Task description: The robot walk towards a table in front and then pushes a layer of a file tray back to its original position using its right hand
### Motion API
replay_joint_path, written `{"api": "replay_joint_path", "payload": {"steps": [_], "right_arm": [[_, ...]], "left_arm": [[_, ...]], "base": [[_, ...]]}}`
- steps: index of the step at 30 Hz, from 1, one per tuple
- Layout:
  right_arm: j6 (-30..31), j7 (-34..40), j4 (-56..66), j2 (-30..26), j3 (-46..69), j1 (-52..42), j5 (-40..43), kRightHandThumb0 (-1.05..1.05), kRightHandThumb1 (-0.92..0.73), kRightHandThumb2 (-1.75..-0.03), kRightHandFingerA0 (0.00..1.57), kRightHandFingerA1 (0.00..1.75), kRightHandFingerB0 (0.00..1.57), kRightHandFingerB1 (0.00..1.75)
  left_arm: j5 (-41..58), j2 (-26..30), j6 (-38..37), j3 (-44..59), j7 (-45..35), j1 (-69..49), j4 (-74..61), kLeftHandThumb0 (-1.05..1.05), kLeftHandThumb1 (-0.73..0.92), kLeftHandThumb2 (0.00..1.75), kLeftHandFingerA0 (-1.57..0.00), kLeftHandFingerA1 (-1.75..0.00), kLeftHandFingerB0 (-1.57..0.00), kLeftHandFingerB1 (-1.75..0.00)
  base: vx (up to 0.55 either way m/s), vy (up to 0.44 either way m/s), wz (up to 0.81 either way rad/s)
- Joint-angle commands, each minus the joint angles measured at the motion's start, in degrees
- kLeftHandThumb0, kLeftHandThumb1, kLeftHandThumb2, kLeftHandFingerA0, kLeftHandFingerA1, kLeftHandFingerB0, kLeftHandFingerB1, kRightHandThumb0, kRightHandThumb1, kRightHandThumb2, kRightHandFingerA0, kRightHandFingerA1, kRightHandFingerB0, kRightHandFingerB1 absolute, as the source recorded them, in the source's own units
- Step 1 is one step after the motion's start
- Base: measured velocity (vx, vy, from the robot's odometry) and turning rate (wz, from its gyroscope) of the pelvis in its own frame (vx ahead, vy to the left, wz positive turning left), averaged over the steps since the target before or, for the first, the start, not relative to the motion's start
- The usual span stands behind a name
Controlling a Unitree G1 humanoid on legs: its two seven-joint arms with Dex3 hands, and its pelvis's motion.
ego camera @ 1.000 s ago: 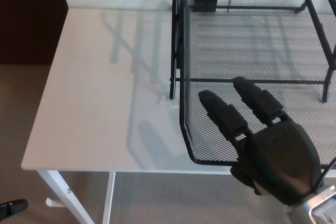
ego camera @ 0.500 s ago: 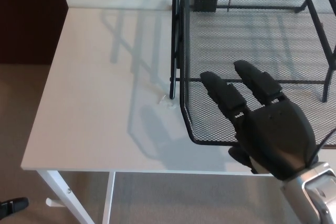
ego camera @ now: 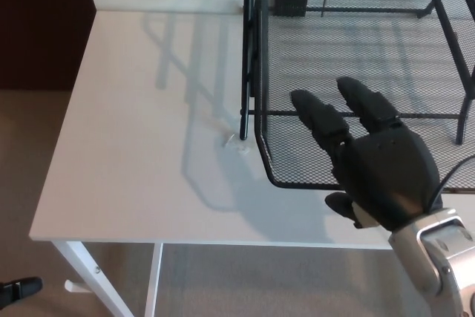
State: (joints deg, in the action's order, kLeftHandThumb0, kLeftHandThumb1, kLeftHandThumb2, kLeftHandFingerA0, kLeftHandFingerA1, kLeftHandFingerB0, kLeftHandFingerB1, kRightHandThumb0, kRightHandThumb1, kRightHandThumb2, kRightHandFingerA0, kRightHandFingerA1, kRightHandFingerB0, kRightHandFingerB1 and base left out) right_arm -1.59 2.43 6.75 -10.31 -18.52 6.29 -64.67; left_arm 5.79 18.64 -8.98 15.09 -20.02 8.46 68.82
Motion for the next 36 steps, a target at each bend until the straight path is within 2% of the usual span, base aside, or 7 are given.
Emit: {"api": "replay_joint_path", "payload": {"steps": [1,4,5,18,22,23,36], "right_arm": [[2.63,-0.54,-1.31,-0.22,0.20,1.84,1.74,-0.25,-0.45,-0.55,0.00,0.10,0.04,0.23],[3.79,-0.90,-1.85,-0.22,0.11,3.37,1.60,-0.26,-0.46,-0.55,0.00,0.10,0.03,0.23],[4.13,-0.96,-2.00,-0.21,0.00,3.69,1.45,-0.30,-0.28,-0.67,0.00,0.18,0.00,0.24],[7.76,-0.43,-6.46,-0.52,-1.31,9.36,1.07,-0.36,-0.30,-0.66,0.00,0.12,0.00,0.15],[7.86,-0.09,-8.87,-0.85,-1.34,11.12,1.81,-0.31,-0.46,-0.59,0.00,0.07,0.00,0.12],[8.01,0.14,-9.53,-0.89,-1.41,11.33,1.92,-0.39,-0.30,-0.66,0.00,0.11,0.00,0.13],[9.52,0.15,-10.03,-1.36,-2.62,11.09,2.32,-0.43,-0.31,-0.65,0.00,0.06,0.00,0.08]], "left_arm": [[0.24,0.83,1.36,-0.02,0.35,-0.02,0.05,0.13,0.19,0.92,-0.70,-0.83,-0.38,-0.67],[-0.18,1.05,0.64,-0.56,-0.29,0.03,-0.25,0.13,0.21,0.94,-0.66,-0.81,-0.38,-0.67],[-0.20,1.06,0.87,-0.61,-0.04,0.13,-0.29,0.12,0.21,0.94,-0.67,-0.81,-0.39,-0.67],[-0.01,1.07,1.08,-1.03,0.22,0.34,-0.61,0.11,0.19,0.92,-0.72,-0.84,-0.40,-0.68],[-0.63,1.07,1.02,-1.53,1.09,0.48,-0.74,0.11,0.20,0.91,-0.72,-0.83,-0.40,-0.67],[-0.51,1.04,0.85,-1.50,1.02,0.37,-0.81,0.11,0.20,0.92,-0.69,-0.82,-0.40,-0.67],[-0.05,0.87,1.14,-1.41,0.77,0.86,-0.64,0.13,0.18,0.91,-0.72,-0.83,-0.38,-0.67]], "base": [[0.00,0.000,0.00],[0.00,0.000,0.00],[0.00,0.000,0.00],[0.00,0.000,0.00],[0.00,0.000,0.00],[0.00,0.000,0.00],[0.00,0.000,0.00]]}}
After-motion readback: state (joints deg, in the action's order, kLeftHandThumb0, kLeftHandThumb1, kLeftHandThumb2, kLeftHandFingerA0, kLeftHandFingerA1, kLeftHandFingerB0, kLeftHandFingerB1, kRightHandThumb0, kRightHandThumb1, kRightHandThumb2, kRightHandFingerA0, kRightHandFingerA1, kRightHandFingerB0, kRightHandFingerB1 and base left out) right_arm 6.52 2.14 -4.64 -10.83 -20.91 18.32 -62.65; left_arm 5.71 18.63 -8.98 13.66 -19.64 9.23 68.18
